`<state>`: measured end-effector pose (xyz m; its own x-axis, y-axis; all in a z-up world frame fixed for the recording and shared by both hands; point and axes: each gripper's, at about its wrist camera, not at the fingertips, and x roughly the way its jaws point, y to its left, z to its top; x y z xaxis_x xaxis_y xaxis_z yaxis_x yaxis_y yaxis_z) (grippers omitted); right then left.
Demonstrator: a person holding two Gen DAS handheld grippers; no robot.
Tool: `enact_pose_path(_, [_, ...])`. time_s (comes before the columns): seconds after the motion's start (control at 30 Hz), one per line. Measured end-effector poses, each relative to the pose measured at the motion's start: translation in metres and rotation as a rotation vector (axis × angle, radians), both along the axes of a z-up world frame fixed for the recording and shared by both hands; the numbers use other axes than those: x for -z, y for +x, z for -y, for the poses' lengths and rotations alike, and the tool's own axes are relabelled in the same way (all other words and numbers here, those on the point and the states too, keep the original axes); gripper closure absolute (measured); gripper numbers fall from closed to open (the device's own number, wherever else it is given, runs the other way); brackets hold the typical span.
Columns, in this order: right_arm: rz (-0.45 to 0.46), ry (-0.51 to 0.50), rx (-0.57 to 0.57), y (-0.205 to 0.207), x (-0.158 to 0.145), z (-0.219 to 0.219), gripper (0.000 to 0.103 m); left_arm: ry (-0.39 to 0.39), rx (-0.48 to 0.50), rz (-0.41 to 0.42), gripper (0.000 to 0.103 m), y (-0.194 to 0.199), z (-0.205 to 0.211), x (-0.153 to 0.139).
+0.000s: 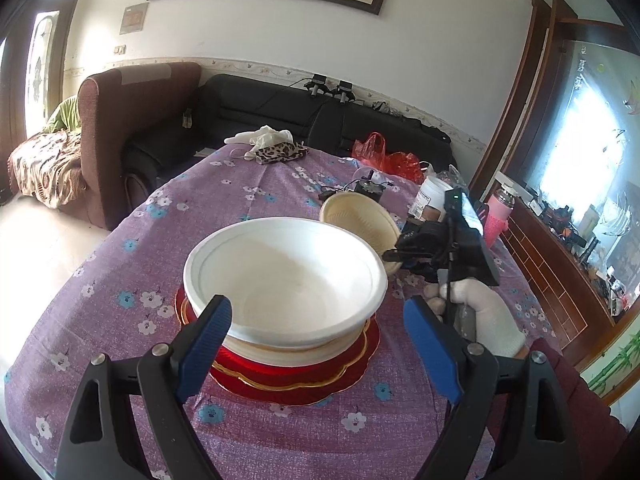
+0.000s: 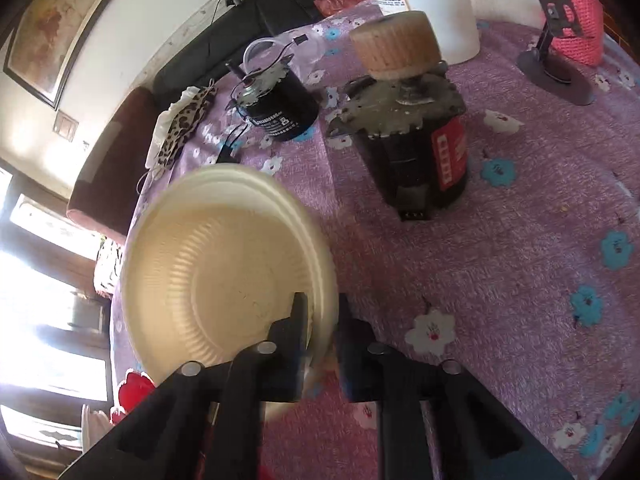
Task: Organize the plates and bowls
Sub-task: 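Grasp the rim of the second beige bowl with the right gripper, then lift the beige bowl with the right gripper while the left gripper grips its rim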
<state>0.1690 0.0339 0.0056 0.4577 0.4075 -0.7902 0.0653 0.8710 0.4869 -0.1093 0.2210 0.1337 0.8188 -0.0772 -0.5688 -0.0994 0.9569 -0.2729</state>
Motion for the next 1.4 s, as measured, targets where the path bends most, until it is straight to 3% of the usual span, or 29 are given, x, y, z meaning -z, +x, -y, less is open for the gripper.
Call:
enact_pose_path(0.2, [0.018,-0.107,-0.009,-0.044,-0.026,0.032,0.092,-0.008,0.032,-0.003,0.016,-0.002,0.007,-0.003])
enact_pose_path(0.37, [-0.014,-0.144,-0.063,-0.111,-0.036,0.080,0.092,-0.006,0.094,0.001,0.016,-0.006,0.026,-0.008])
enact_pose_path(0.6, [-0.056,-0.118,-0.011,-0.190,-0.039,0.158,0.092,-0.006,0.256,-0.097,0.016,0.007,0.087,0.010])
enact_pose_path(0.73, [0.008,-0.155,0.037,-0.209,-0.044,0.178,0.091,0.050,0.271,-0.128,0.016,0.021,0.120,0.022])
enact_pose_path(0.8, [0.031,-0.122,0.043,-0.213,-0.044,0.177,0.078,0.083,0.250,-0.119,0.016,0.027,0.128,0.022])
enact_pose_path(0.87, [0.055,-0.091,0.042,-0.214,-0.043,0.173,0.046,0.122,0.237,-0.121,0.016,0.038,0.135,0.022])
enact_pose_path(0.93, [0.078,-0.067,0.042,-0.212,-0.042,0.164,0.042,0.136,0.238,-0.145,0.016,0.055,0.137,0.022])
enact_pose_path(1.13, [0.078,-0.069,0.023,-0.189,-0.029,0.125,0.042,0.083,0.215,-0.200,0.016,0.081,0.128,0.021])
enact_pose_path(1.2, [0.050,-0.042,0.005,-0.180,-0.020,0.118,0.051,0.067,0.218,-0.205,0.016,0.084,0.127,0.021])
enact_pose_path(1.23, [0.033,-0.025,-0.007,-0.177,-0.015,0.116,0.080,0.063,0.216,-0.211,0.016,0.086,0.127,0.022])
enact_pose_path(1.27, [0.018,-0.003,-0.012,-0.174,-0.011,0.117,0.087,0.060,0.217,-0.215,0.016,0.086,0.127,0.023])
enact_pose_path(1.4, [0.036,0.013,0.018,-0.179,-0.014,0.132,0.093,0.080,0.228,-0.225,0.016,0.088,0.134,0.028])
